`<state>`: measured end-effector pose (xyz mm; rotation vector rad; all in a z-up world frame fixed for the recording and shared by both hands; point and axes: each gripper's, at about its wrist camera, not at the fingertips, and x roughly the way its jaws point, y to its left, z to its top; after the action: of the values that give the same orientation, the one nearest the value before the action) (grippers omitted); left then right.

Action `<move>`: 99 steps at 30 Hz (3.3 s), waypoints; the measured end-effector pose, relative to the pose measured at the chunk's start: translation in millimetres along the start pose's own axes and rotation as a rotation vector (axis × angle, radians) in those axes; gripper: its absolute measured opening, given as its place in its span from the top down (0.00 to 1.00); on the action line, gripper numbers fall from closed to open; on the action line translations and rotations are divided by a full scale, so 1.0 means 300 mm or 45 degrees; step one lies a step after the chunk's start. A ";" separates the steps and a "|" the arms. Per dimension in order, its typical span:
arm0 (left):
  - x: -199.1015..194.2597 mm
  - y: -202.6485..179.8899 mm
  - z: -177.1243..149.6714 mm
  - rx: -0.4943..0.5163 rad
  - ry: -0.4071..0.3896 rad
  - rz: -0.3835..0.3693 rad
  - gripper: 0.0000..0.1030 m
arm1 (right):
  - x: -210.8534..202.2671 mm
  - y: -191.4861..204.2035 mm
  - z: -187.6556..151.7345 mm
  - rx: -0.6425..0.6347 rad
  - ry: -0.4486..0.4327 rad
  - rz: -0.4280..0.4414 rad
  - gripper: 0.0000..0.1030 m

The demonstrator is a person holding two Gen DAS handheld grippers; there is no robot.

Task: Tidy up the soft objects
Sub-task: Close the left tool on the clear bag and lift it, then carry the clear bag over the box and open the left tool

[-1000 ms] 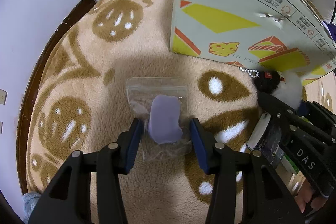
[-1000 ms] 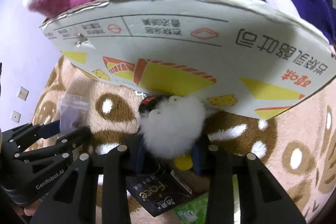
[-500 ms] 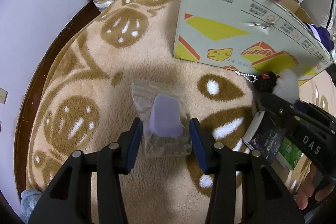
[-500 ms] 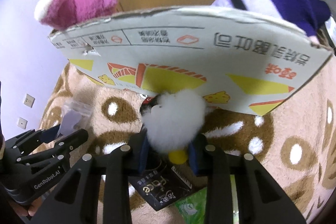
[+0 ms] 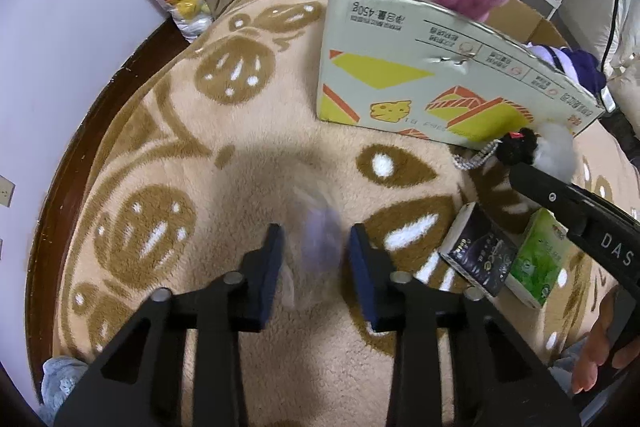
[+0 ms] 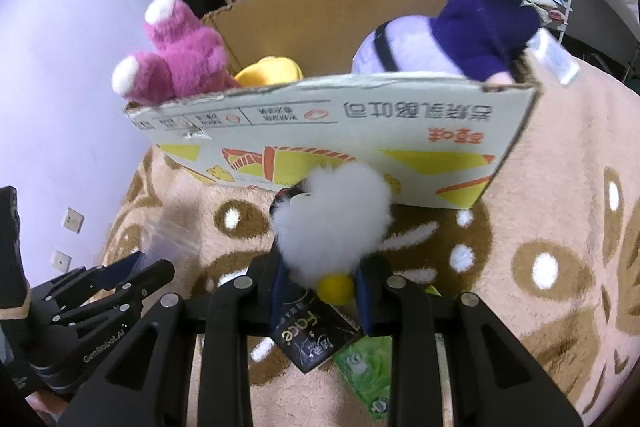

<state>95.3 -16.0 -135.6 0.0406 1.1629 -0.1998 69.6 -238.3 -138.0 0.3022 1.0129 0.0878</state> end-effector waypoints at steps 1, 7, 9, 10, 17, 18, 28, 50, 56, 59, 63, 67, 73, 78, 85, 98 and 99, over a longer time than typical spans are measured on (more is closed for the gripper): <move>0.011 0.003 0.002 -0.009 0.024 -0.018 0.76 | -0.008 -0.002 0.000 0.001 -0.003 0.001 0.71; 0.057 0.016 0.000 -0.054 0.103 -0.059 0.76 | -0.023 -0.002 -0.013 -0.001 -0.001 -0.007 0.71; 0.063 0.014 -0.004 -0.048 0.115 -0.053 0.75 | -0.026 0.002 -0.016 -0.001 -0.001 -0.008 0.71; 0.066 0.013 -0.005 -0.046 0.117 -0.049 0.75 | -0.030 0.002 -0.016 -0.003 -0.003 -0.011 0.71; 0.029 -0.013 -0.020 0.010 0.062 -0.032 0.87 | -0.044 0.021 -0.019 -0.013 -0.048 -0.034 0.71; 0.020 -0.015 -0.021 0.019 0.048 -0.026 0.87 | -0.053 0.022 -0.017 -0.017 -0.062 -0.037 0.71; -0.158 -0.044 -0.030 0.056 -0.206 -0.112 0.87 | -0.169 0.024 -0.001 -0.017 -0.218 -0.009 0.71; -0.476 -0.154 0.094 0.298 -0.702 -0.066 0.87 | -0.421 0.006 0.107 -0.018 -0.530 0.097 0.71; -0.477 -0.186 0.167 0.341 -0.734 -0.077 0.87 | -0.403 -0.011 0.159 -0.010 -0.544 0.102 0.71; -0.470 -0.211 0.214 0.383 -0.746 -0.084 0.87 | -0.382 -0.015 0.184 -0.019 -0.543 0.092 0.71; -0.449 -0.247 0.270 0.433 -0.758 -0.093 0.87 | -0.349 -0.030 0.217 -0.008 -0.542 0.106 0.71; -0.410 -0.279 0.292 0.471 -0.758 -0.105 0.87 | -0.315 -0.043 0.240 -0.002 -0.532 0.104 0.71; -0.333 -0.306 0.321 0.464 -0.716 -0.155 0.87 | -0.254 -0.067 0.253 0.037 -0.492 0.136 0.70; -0.281 -0.327 0.352 0.454 -0.679 -0.180 0.86 | -0.206 -0.072 0.258 0.029 -0.454 0.132 0.70; -0.224 -0.316 0.363 0.455 -0.606 -0.184 0.84 | -0.170 -0.081 0.271 0.038 -0.415 0.127 0.68; -0.198 -0.306 0.354 0.412 -0.542 -0.142 0.79 | -0.153 -0.123 0.276 0.118 -0.394 0.174 0.53; -0.201 -0.304 0.352 0.408 -0.540 -0.137 0.78 | -0.156 -0.123 0.276 0.119 -0.398 0.175 0.51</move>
<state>151.9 -111.8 -31.8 0.2087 0.7027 -0.4658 112.4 -300.7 -69.6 0.4557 0.6863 0.1136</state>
